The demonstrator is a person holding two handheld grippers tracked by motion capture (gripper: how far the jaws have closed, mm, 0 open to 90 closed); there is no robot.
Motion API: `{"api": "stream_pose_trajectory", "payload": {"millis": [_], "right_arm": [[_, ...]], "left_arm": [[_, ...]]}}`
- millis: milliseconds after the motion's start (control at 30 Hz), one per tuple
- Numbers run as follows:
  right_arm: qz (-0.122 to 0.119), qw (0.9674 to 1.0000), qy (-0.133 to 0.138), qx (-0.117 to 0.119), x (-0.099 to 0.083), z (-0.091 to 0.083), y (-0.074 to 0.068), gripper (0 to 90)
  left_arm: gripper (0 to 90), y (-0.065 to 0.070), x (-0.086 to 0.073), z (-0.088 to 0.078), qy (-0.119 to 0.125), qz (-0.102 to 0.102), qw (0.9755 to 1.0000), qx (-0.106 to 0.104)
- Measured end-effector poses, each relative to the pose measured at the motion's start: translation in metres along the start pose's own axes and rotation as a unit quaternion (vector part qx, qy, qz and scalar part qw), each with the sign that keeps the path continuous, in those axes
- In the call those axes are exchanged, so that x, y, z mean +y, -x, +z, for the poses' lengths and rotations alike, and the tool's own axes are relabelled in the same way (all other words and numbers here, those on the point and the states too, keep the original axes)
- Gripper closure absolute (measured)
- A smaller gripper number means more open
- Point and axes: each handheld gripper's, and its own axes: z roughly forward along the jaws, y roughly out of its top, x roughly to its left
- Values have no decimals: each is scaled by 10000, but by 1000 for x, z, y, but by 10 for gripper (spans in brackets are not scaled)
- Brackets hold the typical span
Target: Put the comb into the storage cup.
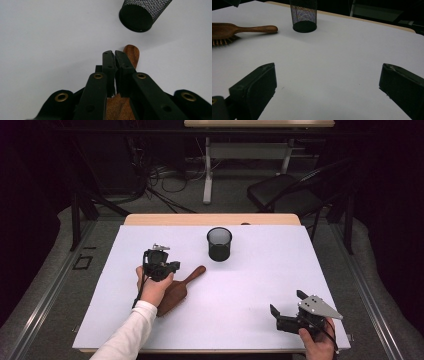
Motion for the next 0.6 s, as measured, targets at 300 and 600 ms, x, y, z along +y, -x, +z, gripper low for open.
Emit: {"api": "stream_pose_trajectory", "payload": {"millis": [300,600], "right_arm": [[6,10000,22,-4,0,0,0,15],[9,10000,31,-5,-1,1,1,19]], "left_arm": [[900,3,4,20,-345,-156,9993,8],[900,10,8,42,-642,-285,9974,127]]}}
